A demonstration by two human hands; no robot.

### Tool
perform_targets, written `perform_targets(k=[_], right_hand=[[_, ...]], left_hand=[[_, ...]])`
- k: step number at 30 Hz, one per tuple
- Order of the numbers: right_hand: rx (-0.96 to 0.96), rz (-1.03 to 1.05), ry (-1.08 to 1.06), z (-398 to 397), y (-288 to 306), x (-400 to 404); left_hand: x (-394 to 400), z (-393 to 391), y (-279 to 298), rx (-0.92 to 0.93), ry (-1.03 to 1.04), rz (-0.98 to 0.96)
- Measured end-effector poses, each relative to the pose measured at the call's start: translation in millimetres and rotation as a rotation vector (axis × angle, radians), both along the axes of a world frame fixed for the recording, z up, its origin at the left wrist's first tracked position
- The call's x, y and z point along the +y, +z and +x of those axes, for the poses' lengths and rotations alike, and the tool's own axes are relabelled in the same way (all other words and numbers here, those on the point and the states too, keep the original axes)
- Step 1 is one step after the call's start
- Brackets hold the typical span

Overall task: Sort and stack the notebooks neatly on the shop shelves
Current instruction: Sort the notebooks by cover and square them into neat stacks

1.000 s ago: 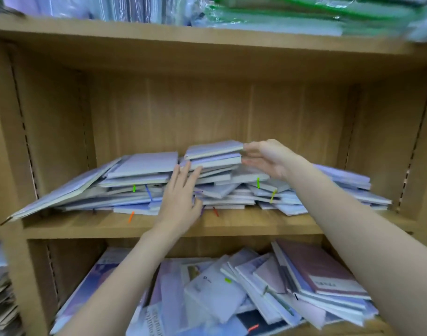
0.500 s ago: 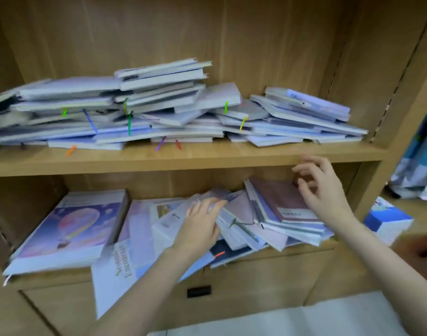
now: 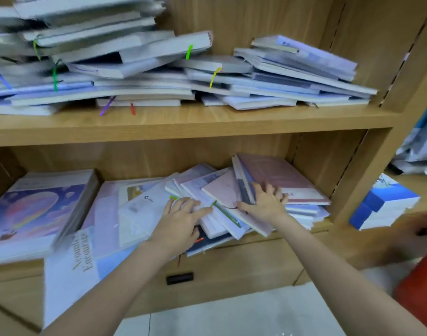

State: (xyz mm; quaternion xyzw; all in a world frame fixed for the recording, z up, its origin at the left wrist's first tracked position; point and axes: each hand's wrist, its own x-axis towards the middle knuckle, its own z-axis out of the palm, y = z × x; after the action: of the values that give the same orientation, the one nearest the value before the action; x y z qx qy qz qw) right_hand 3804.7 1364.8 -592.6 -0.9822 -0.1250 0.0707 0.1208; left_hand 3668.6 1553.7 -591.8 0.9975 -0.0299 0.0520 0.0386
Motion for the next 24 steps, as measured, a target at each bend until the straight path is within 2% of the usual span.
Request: perform_targets(k=[3, 5, 8, 10, 13, 15, 18, 20, 22, 24], right_hand=[[0.068, 0.008, -0.042, 5, 7, 3], [0.049, -0.009, -0.007, 6, 17, 3], [-0.231, -0.169, 0.210, -6, 20, -4], [-0.312, -0.250, 0.422, -9, 11, -20], [-0.239, -0.386, 0.541, -4, 6, -45], [-0.205, -0.371, 0.532, -3, 12, -48], [-0.100, 0.048, 0.477, -16, 21, -34], [0.114, 0.232, 0.397, -31, 20, -17], [0.208, 0.077, 0.396, -42, 7, 1], [0.111, -0.136, 0.424, -48, -6, 10]], left_hand=[[-4, 8, 5, 0.006, 0.029, 0.027], [-7, 13, 11, 0.025, 0.046, 0.031], [-4, 23, 25, 0.053, 0.071, -0.069], [0, 33, 35, -0.018, 0.112, -0.155], [3, 55, 40, -0.016, 0.181, -0.062], [11, 74, 31, 0.159, 0.241, 0.012], [25, 91, 21, 0.326, 0.357, -0.033], [31, 96, 23, 0.335, 0.379, -0.075], [35, 99, 27, 0.347, 0.383, -0.079], [34, 98, 34, 0.349, 0.382, -0.068]])
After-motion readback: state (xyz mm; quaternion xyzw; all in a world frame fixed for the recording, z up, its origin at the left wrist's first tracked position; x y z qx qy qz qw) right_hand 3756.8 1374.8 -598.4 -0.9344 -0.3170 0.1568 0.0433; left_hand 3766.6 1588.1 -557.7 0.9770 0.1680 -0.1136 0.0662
